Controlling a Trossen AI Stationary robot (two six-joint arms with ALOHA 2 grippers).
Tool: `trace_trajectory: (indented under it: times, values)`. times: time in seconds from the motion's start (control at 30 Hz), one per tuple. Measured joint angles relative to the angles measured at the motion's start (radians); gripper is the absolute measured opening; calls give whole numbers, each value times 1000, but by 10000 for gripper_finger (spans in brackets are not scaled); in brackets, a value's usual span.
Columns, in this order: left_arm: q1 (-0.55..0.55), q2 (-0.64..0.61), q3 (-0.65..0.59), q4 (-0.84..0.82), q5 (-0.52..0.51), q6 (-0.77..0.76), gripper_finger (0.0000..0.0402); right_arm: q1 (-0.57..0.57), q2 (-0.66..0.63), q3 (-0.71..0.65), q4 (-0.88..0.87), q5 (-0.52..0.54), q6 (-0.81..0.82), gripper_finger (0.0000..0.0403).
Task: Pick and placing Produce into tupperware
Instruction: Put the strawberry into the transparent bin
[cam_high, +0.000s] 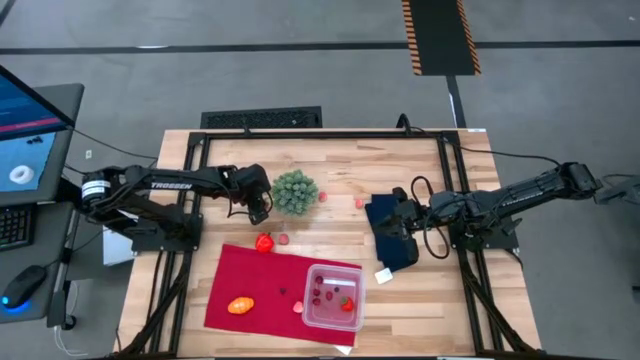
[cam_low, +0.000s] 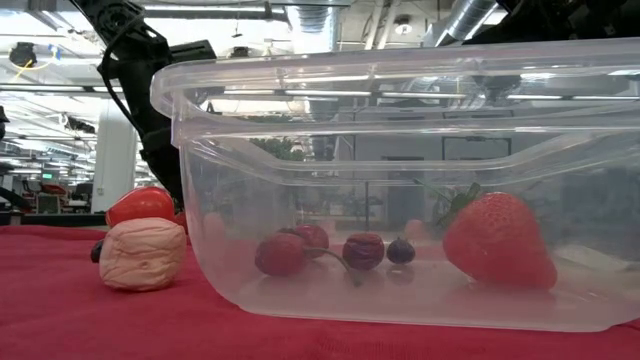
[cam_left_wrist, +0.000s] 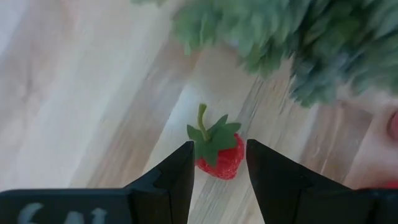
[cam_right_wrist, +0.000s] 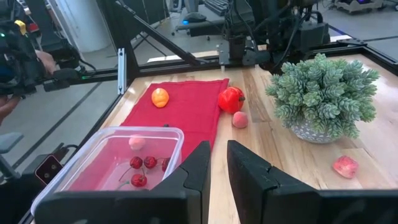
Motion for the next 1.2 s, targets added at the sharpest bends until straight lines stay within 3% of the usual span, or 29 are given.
trace_trajectory:
  times: [0.17,0.6,1.2]
  values:
    - [0,58,3,16,26,7,137,0,0,0,0,0,0,77]
    - [23,60,6,32,13,-42,134,0,0,0,0,0,0,77]
    - [22,60,6,38,3,-106,41,0,0,0,-1,0,0,77]
